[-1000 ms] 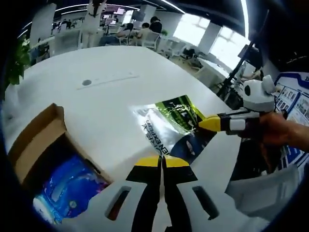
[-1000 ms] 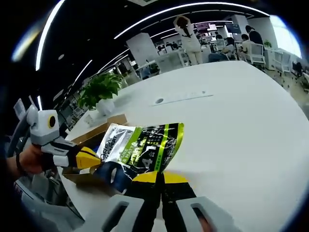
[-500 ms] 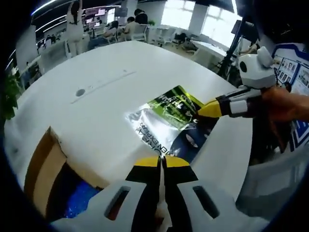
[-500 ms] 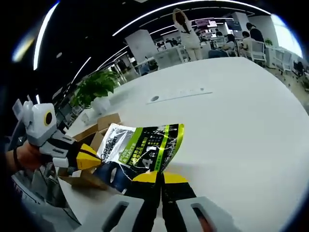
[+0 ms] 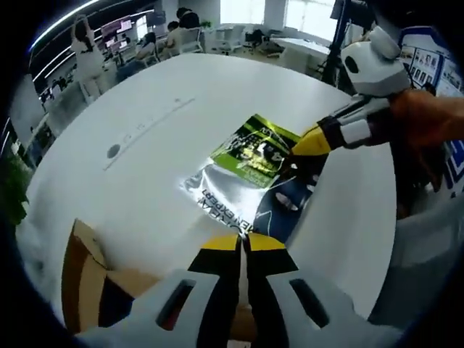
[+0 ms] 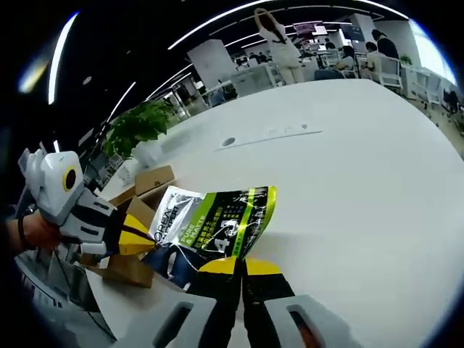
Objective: Operate the shoe box by opening the lid, removing the specified soft item, and placing it in the target area until the item is outside and the box remains undamaged.
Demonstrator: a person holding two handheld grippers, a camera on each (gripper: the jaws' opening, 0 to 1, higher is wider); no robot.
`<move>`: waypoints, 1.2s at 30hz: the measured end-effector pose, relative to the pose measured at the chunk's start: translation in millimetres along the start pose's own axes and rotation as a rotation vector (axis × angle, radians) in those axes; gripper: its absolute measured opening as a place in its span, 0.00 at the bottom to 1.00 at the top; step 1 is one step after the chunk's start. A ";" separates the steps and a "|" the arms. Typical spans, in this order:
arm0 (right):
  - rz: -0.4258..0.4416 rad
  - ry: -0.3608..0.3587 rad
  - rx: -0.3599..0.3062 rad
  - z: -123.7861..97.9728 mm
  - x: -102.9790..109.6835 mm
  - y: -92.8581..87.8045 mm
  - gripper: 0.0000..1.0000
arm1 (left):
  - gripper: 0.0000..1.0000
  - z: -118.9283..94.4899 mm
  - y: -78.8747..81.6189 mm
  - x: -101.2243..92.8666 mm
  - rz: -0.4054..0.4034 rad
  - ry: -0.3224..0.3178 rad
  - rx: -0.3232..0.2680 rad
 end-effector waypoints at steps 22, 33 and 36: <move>-0.014 -0.001 0.082 19.8 -9.0 -10.5 0.00 | 0.01 33.8 -6.4 -1.6 0.067 -0.022 0.083; -0.009 0.010 0.099 27.2 -13.0 -15.6 0.00 | 0.01 42.7 -12.3 -2.4 0.114 -0.024 0.125; -0.010 0.012 0.109 29.7 -14.9 -18.3 0.00 | 0.01 44.4 -14.5 -2.4 0.112 -0.028 0.137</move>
Point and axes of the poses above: the point that each gripper's makers call its tool centre point, and the gripper's own axes: z roughly forward along the fingers, x roughly to its left, y roughly out of its top, the point moved 10 cm from there along -z, roughly backward along the fingers, and after that the axes turned 12 degrees about y, right-handed, at the moved point
